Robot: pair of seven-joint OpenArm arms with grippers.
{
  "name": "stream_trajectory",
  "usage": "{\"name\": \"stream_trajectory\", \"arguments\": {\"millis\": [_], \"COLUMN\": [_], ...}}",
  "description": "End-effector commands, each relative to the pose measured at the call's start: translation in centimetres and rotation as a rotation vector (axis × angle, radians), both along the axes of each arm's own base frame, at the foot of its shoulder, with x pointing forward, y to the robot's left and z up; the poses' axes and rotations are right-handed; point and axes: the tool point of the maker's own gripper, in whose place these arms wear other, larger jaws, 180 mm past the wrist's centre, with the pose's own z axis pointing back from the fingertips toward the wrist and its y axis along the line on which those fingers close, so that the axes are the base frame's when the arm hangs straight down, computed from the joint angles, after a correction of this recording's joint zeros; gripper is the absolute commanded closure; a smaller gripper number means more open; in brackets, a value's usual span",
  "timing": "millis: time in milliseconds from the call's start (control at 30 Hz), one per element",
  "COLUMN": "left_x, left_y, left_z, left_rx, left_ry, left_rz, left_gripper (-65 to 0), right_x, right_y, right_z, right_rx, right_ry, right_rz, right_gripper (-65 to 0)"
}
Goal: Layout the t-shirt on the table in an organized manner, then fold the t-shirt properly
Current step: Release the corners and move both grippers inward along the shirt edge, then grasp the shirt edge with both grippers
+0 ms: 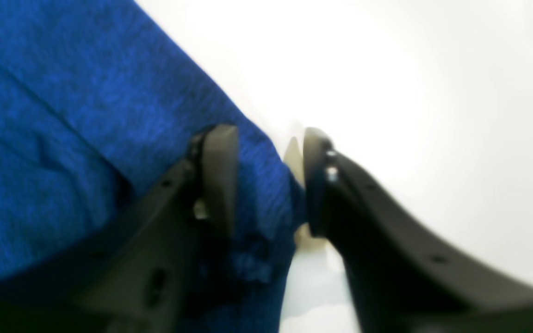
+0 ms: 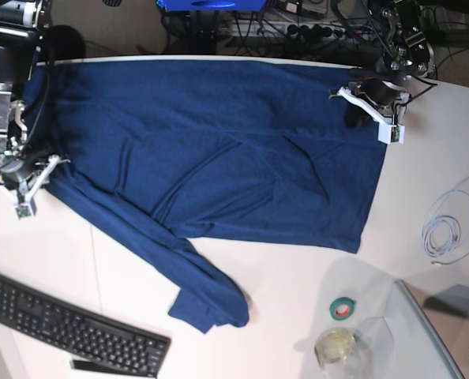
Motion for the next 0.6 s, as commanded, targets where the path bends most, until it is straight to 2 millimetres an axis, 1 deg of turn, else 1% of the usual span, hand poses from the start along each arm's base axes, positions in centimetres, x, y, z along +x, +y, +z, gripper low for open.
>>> {"name": "stream_trajectory", "arguments": {"millis": [0, 33, 100, 133, 267, 367, 567], "left_x": [0.3, 0.2, 0.4, 0.3, 0.1, 0.1, 0.1], "left_y": [0.5, 0.5, 0.5, 0.6, 0.8, 0.8, 0.8], "left_z": [0.4, 0.2, 0.1, -0.1, -0.5, -0.6, -0.5], "left_rx": [0.021, 0.037, 0.06, 0.068, 0.066, 0.069, 0.067], "left_ry": [-0.017, -0.006, 0.001, 0.009, 0.021, 0.025, 0.022], "left_rz": [-0.008, -0.017, -0.033, -0.034, -0.028, -0.029, -0.028], "left_gripper": [0.0, 0.0, 0.0, 0.0, 0.0, 0.0, 0.0], "right_x": [1.9, 1.7, 1.8, 1.8, 2.6, 3.6, 2.8], "right_y": [-0.8, -0.7, -0.9, -1.5, -1.8, -2.0, -2.3], "right_z": [1.4, 0.8, 0.5, 0.7, 1.6, 3.1, 2.7], "right_rx": [-0.007, 0.003, 0.01, 0.002, -0.01, -0.031, -0.04], "right_ry": [-0.048, -0.031, -0.019, -0.019, -0.048, -0.088, -0.032], "right_rz": [-0.007, -0.014, -0.023, -0.025, -0.021, -0.013, -0.027], "right_gripper": [-7.7, -3.9, -1.2, -0.9, -0.8, -0.8, -1.5]}}
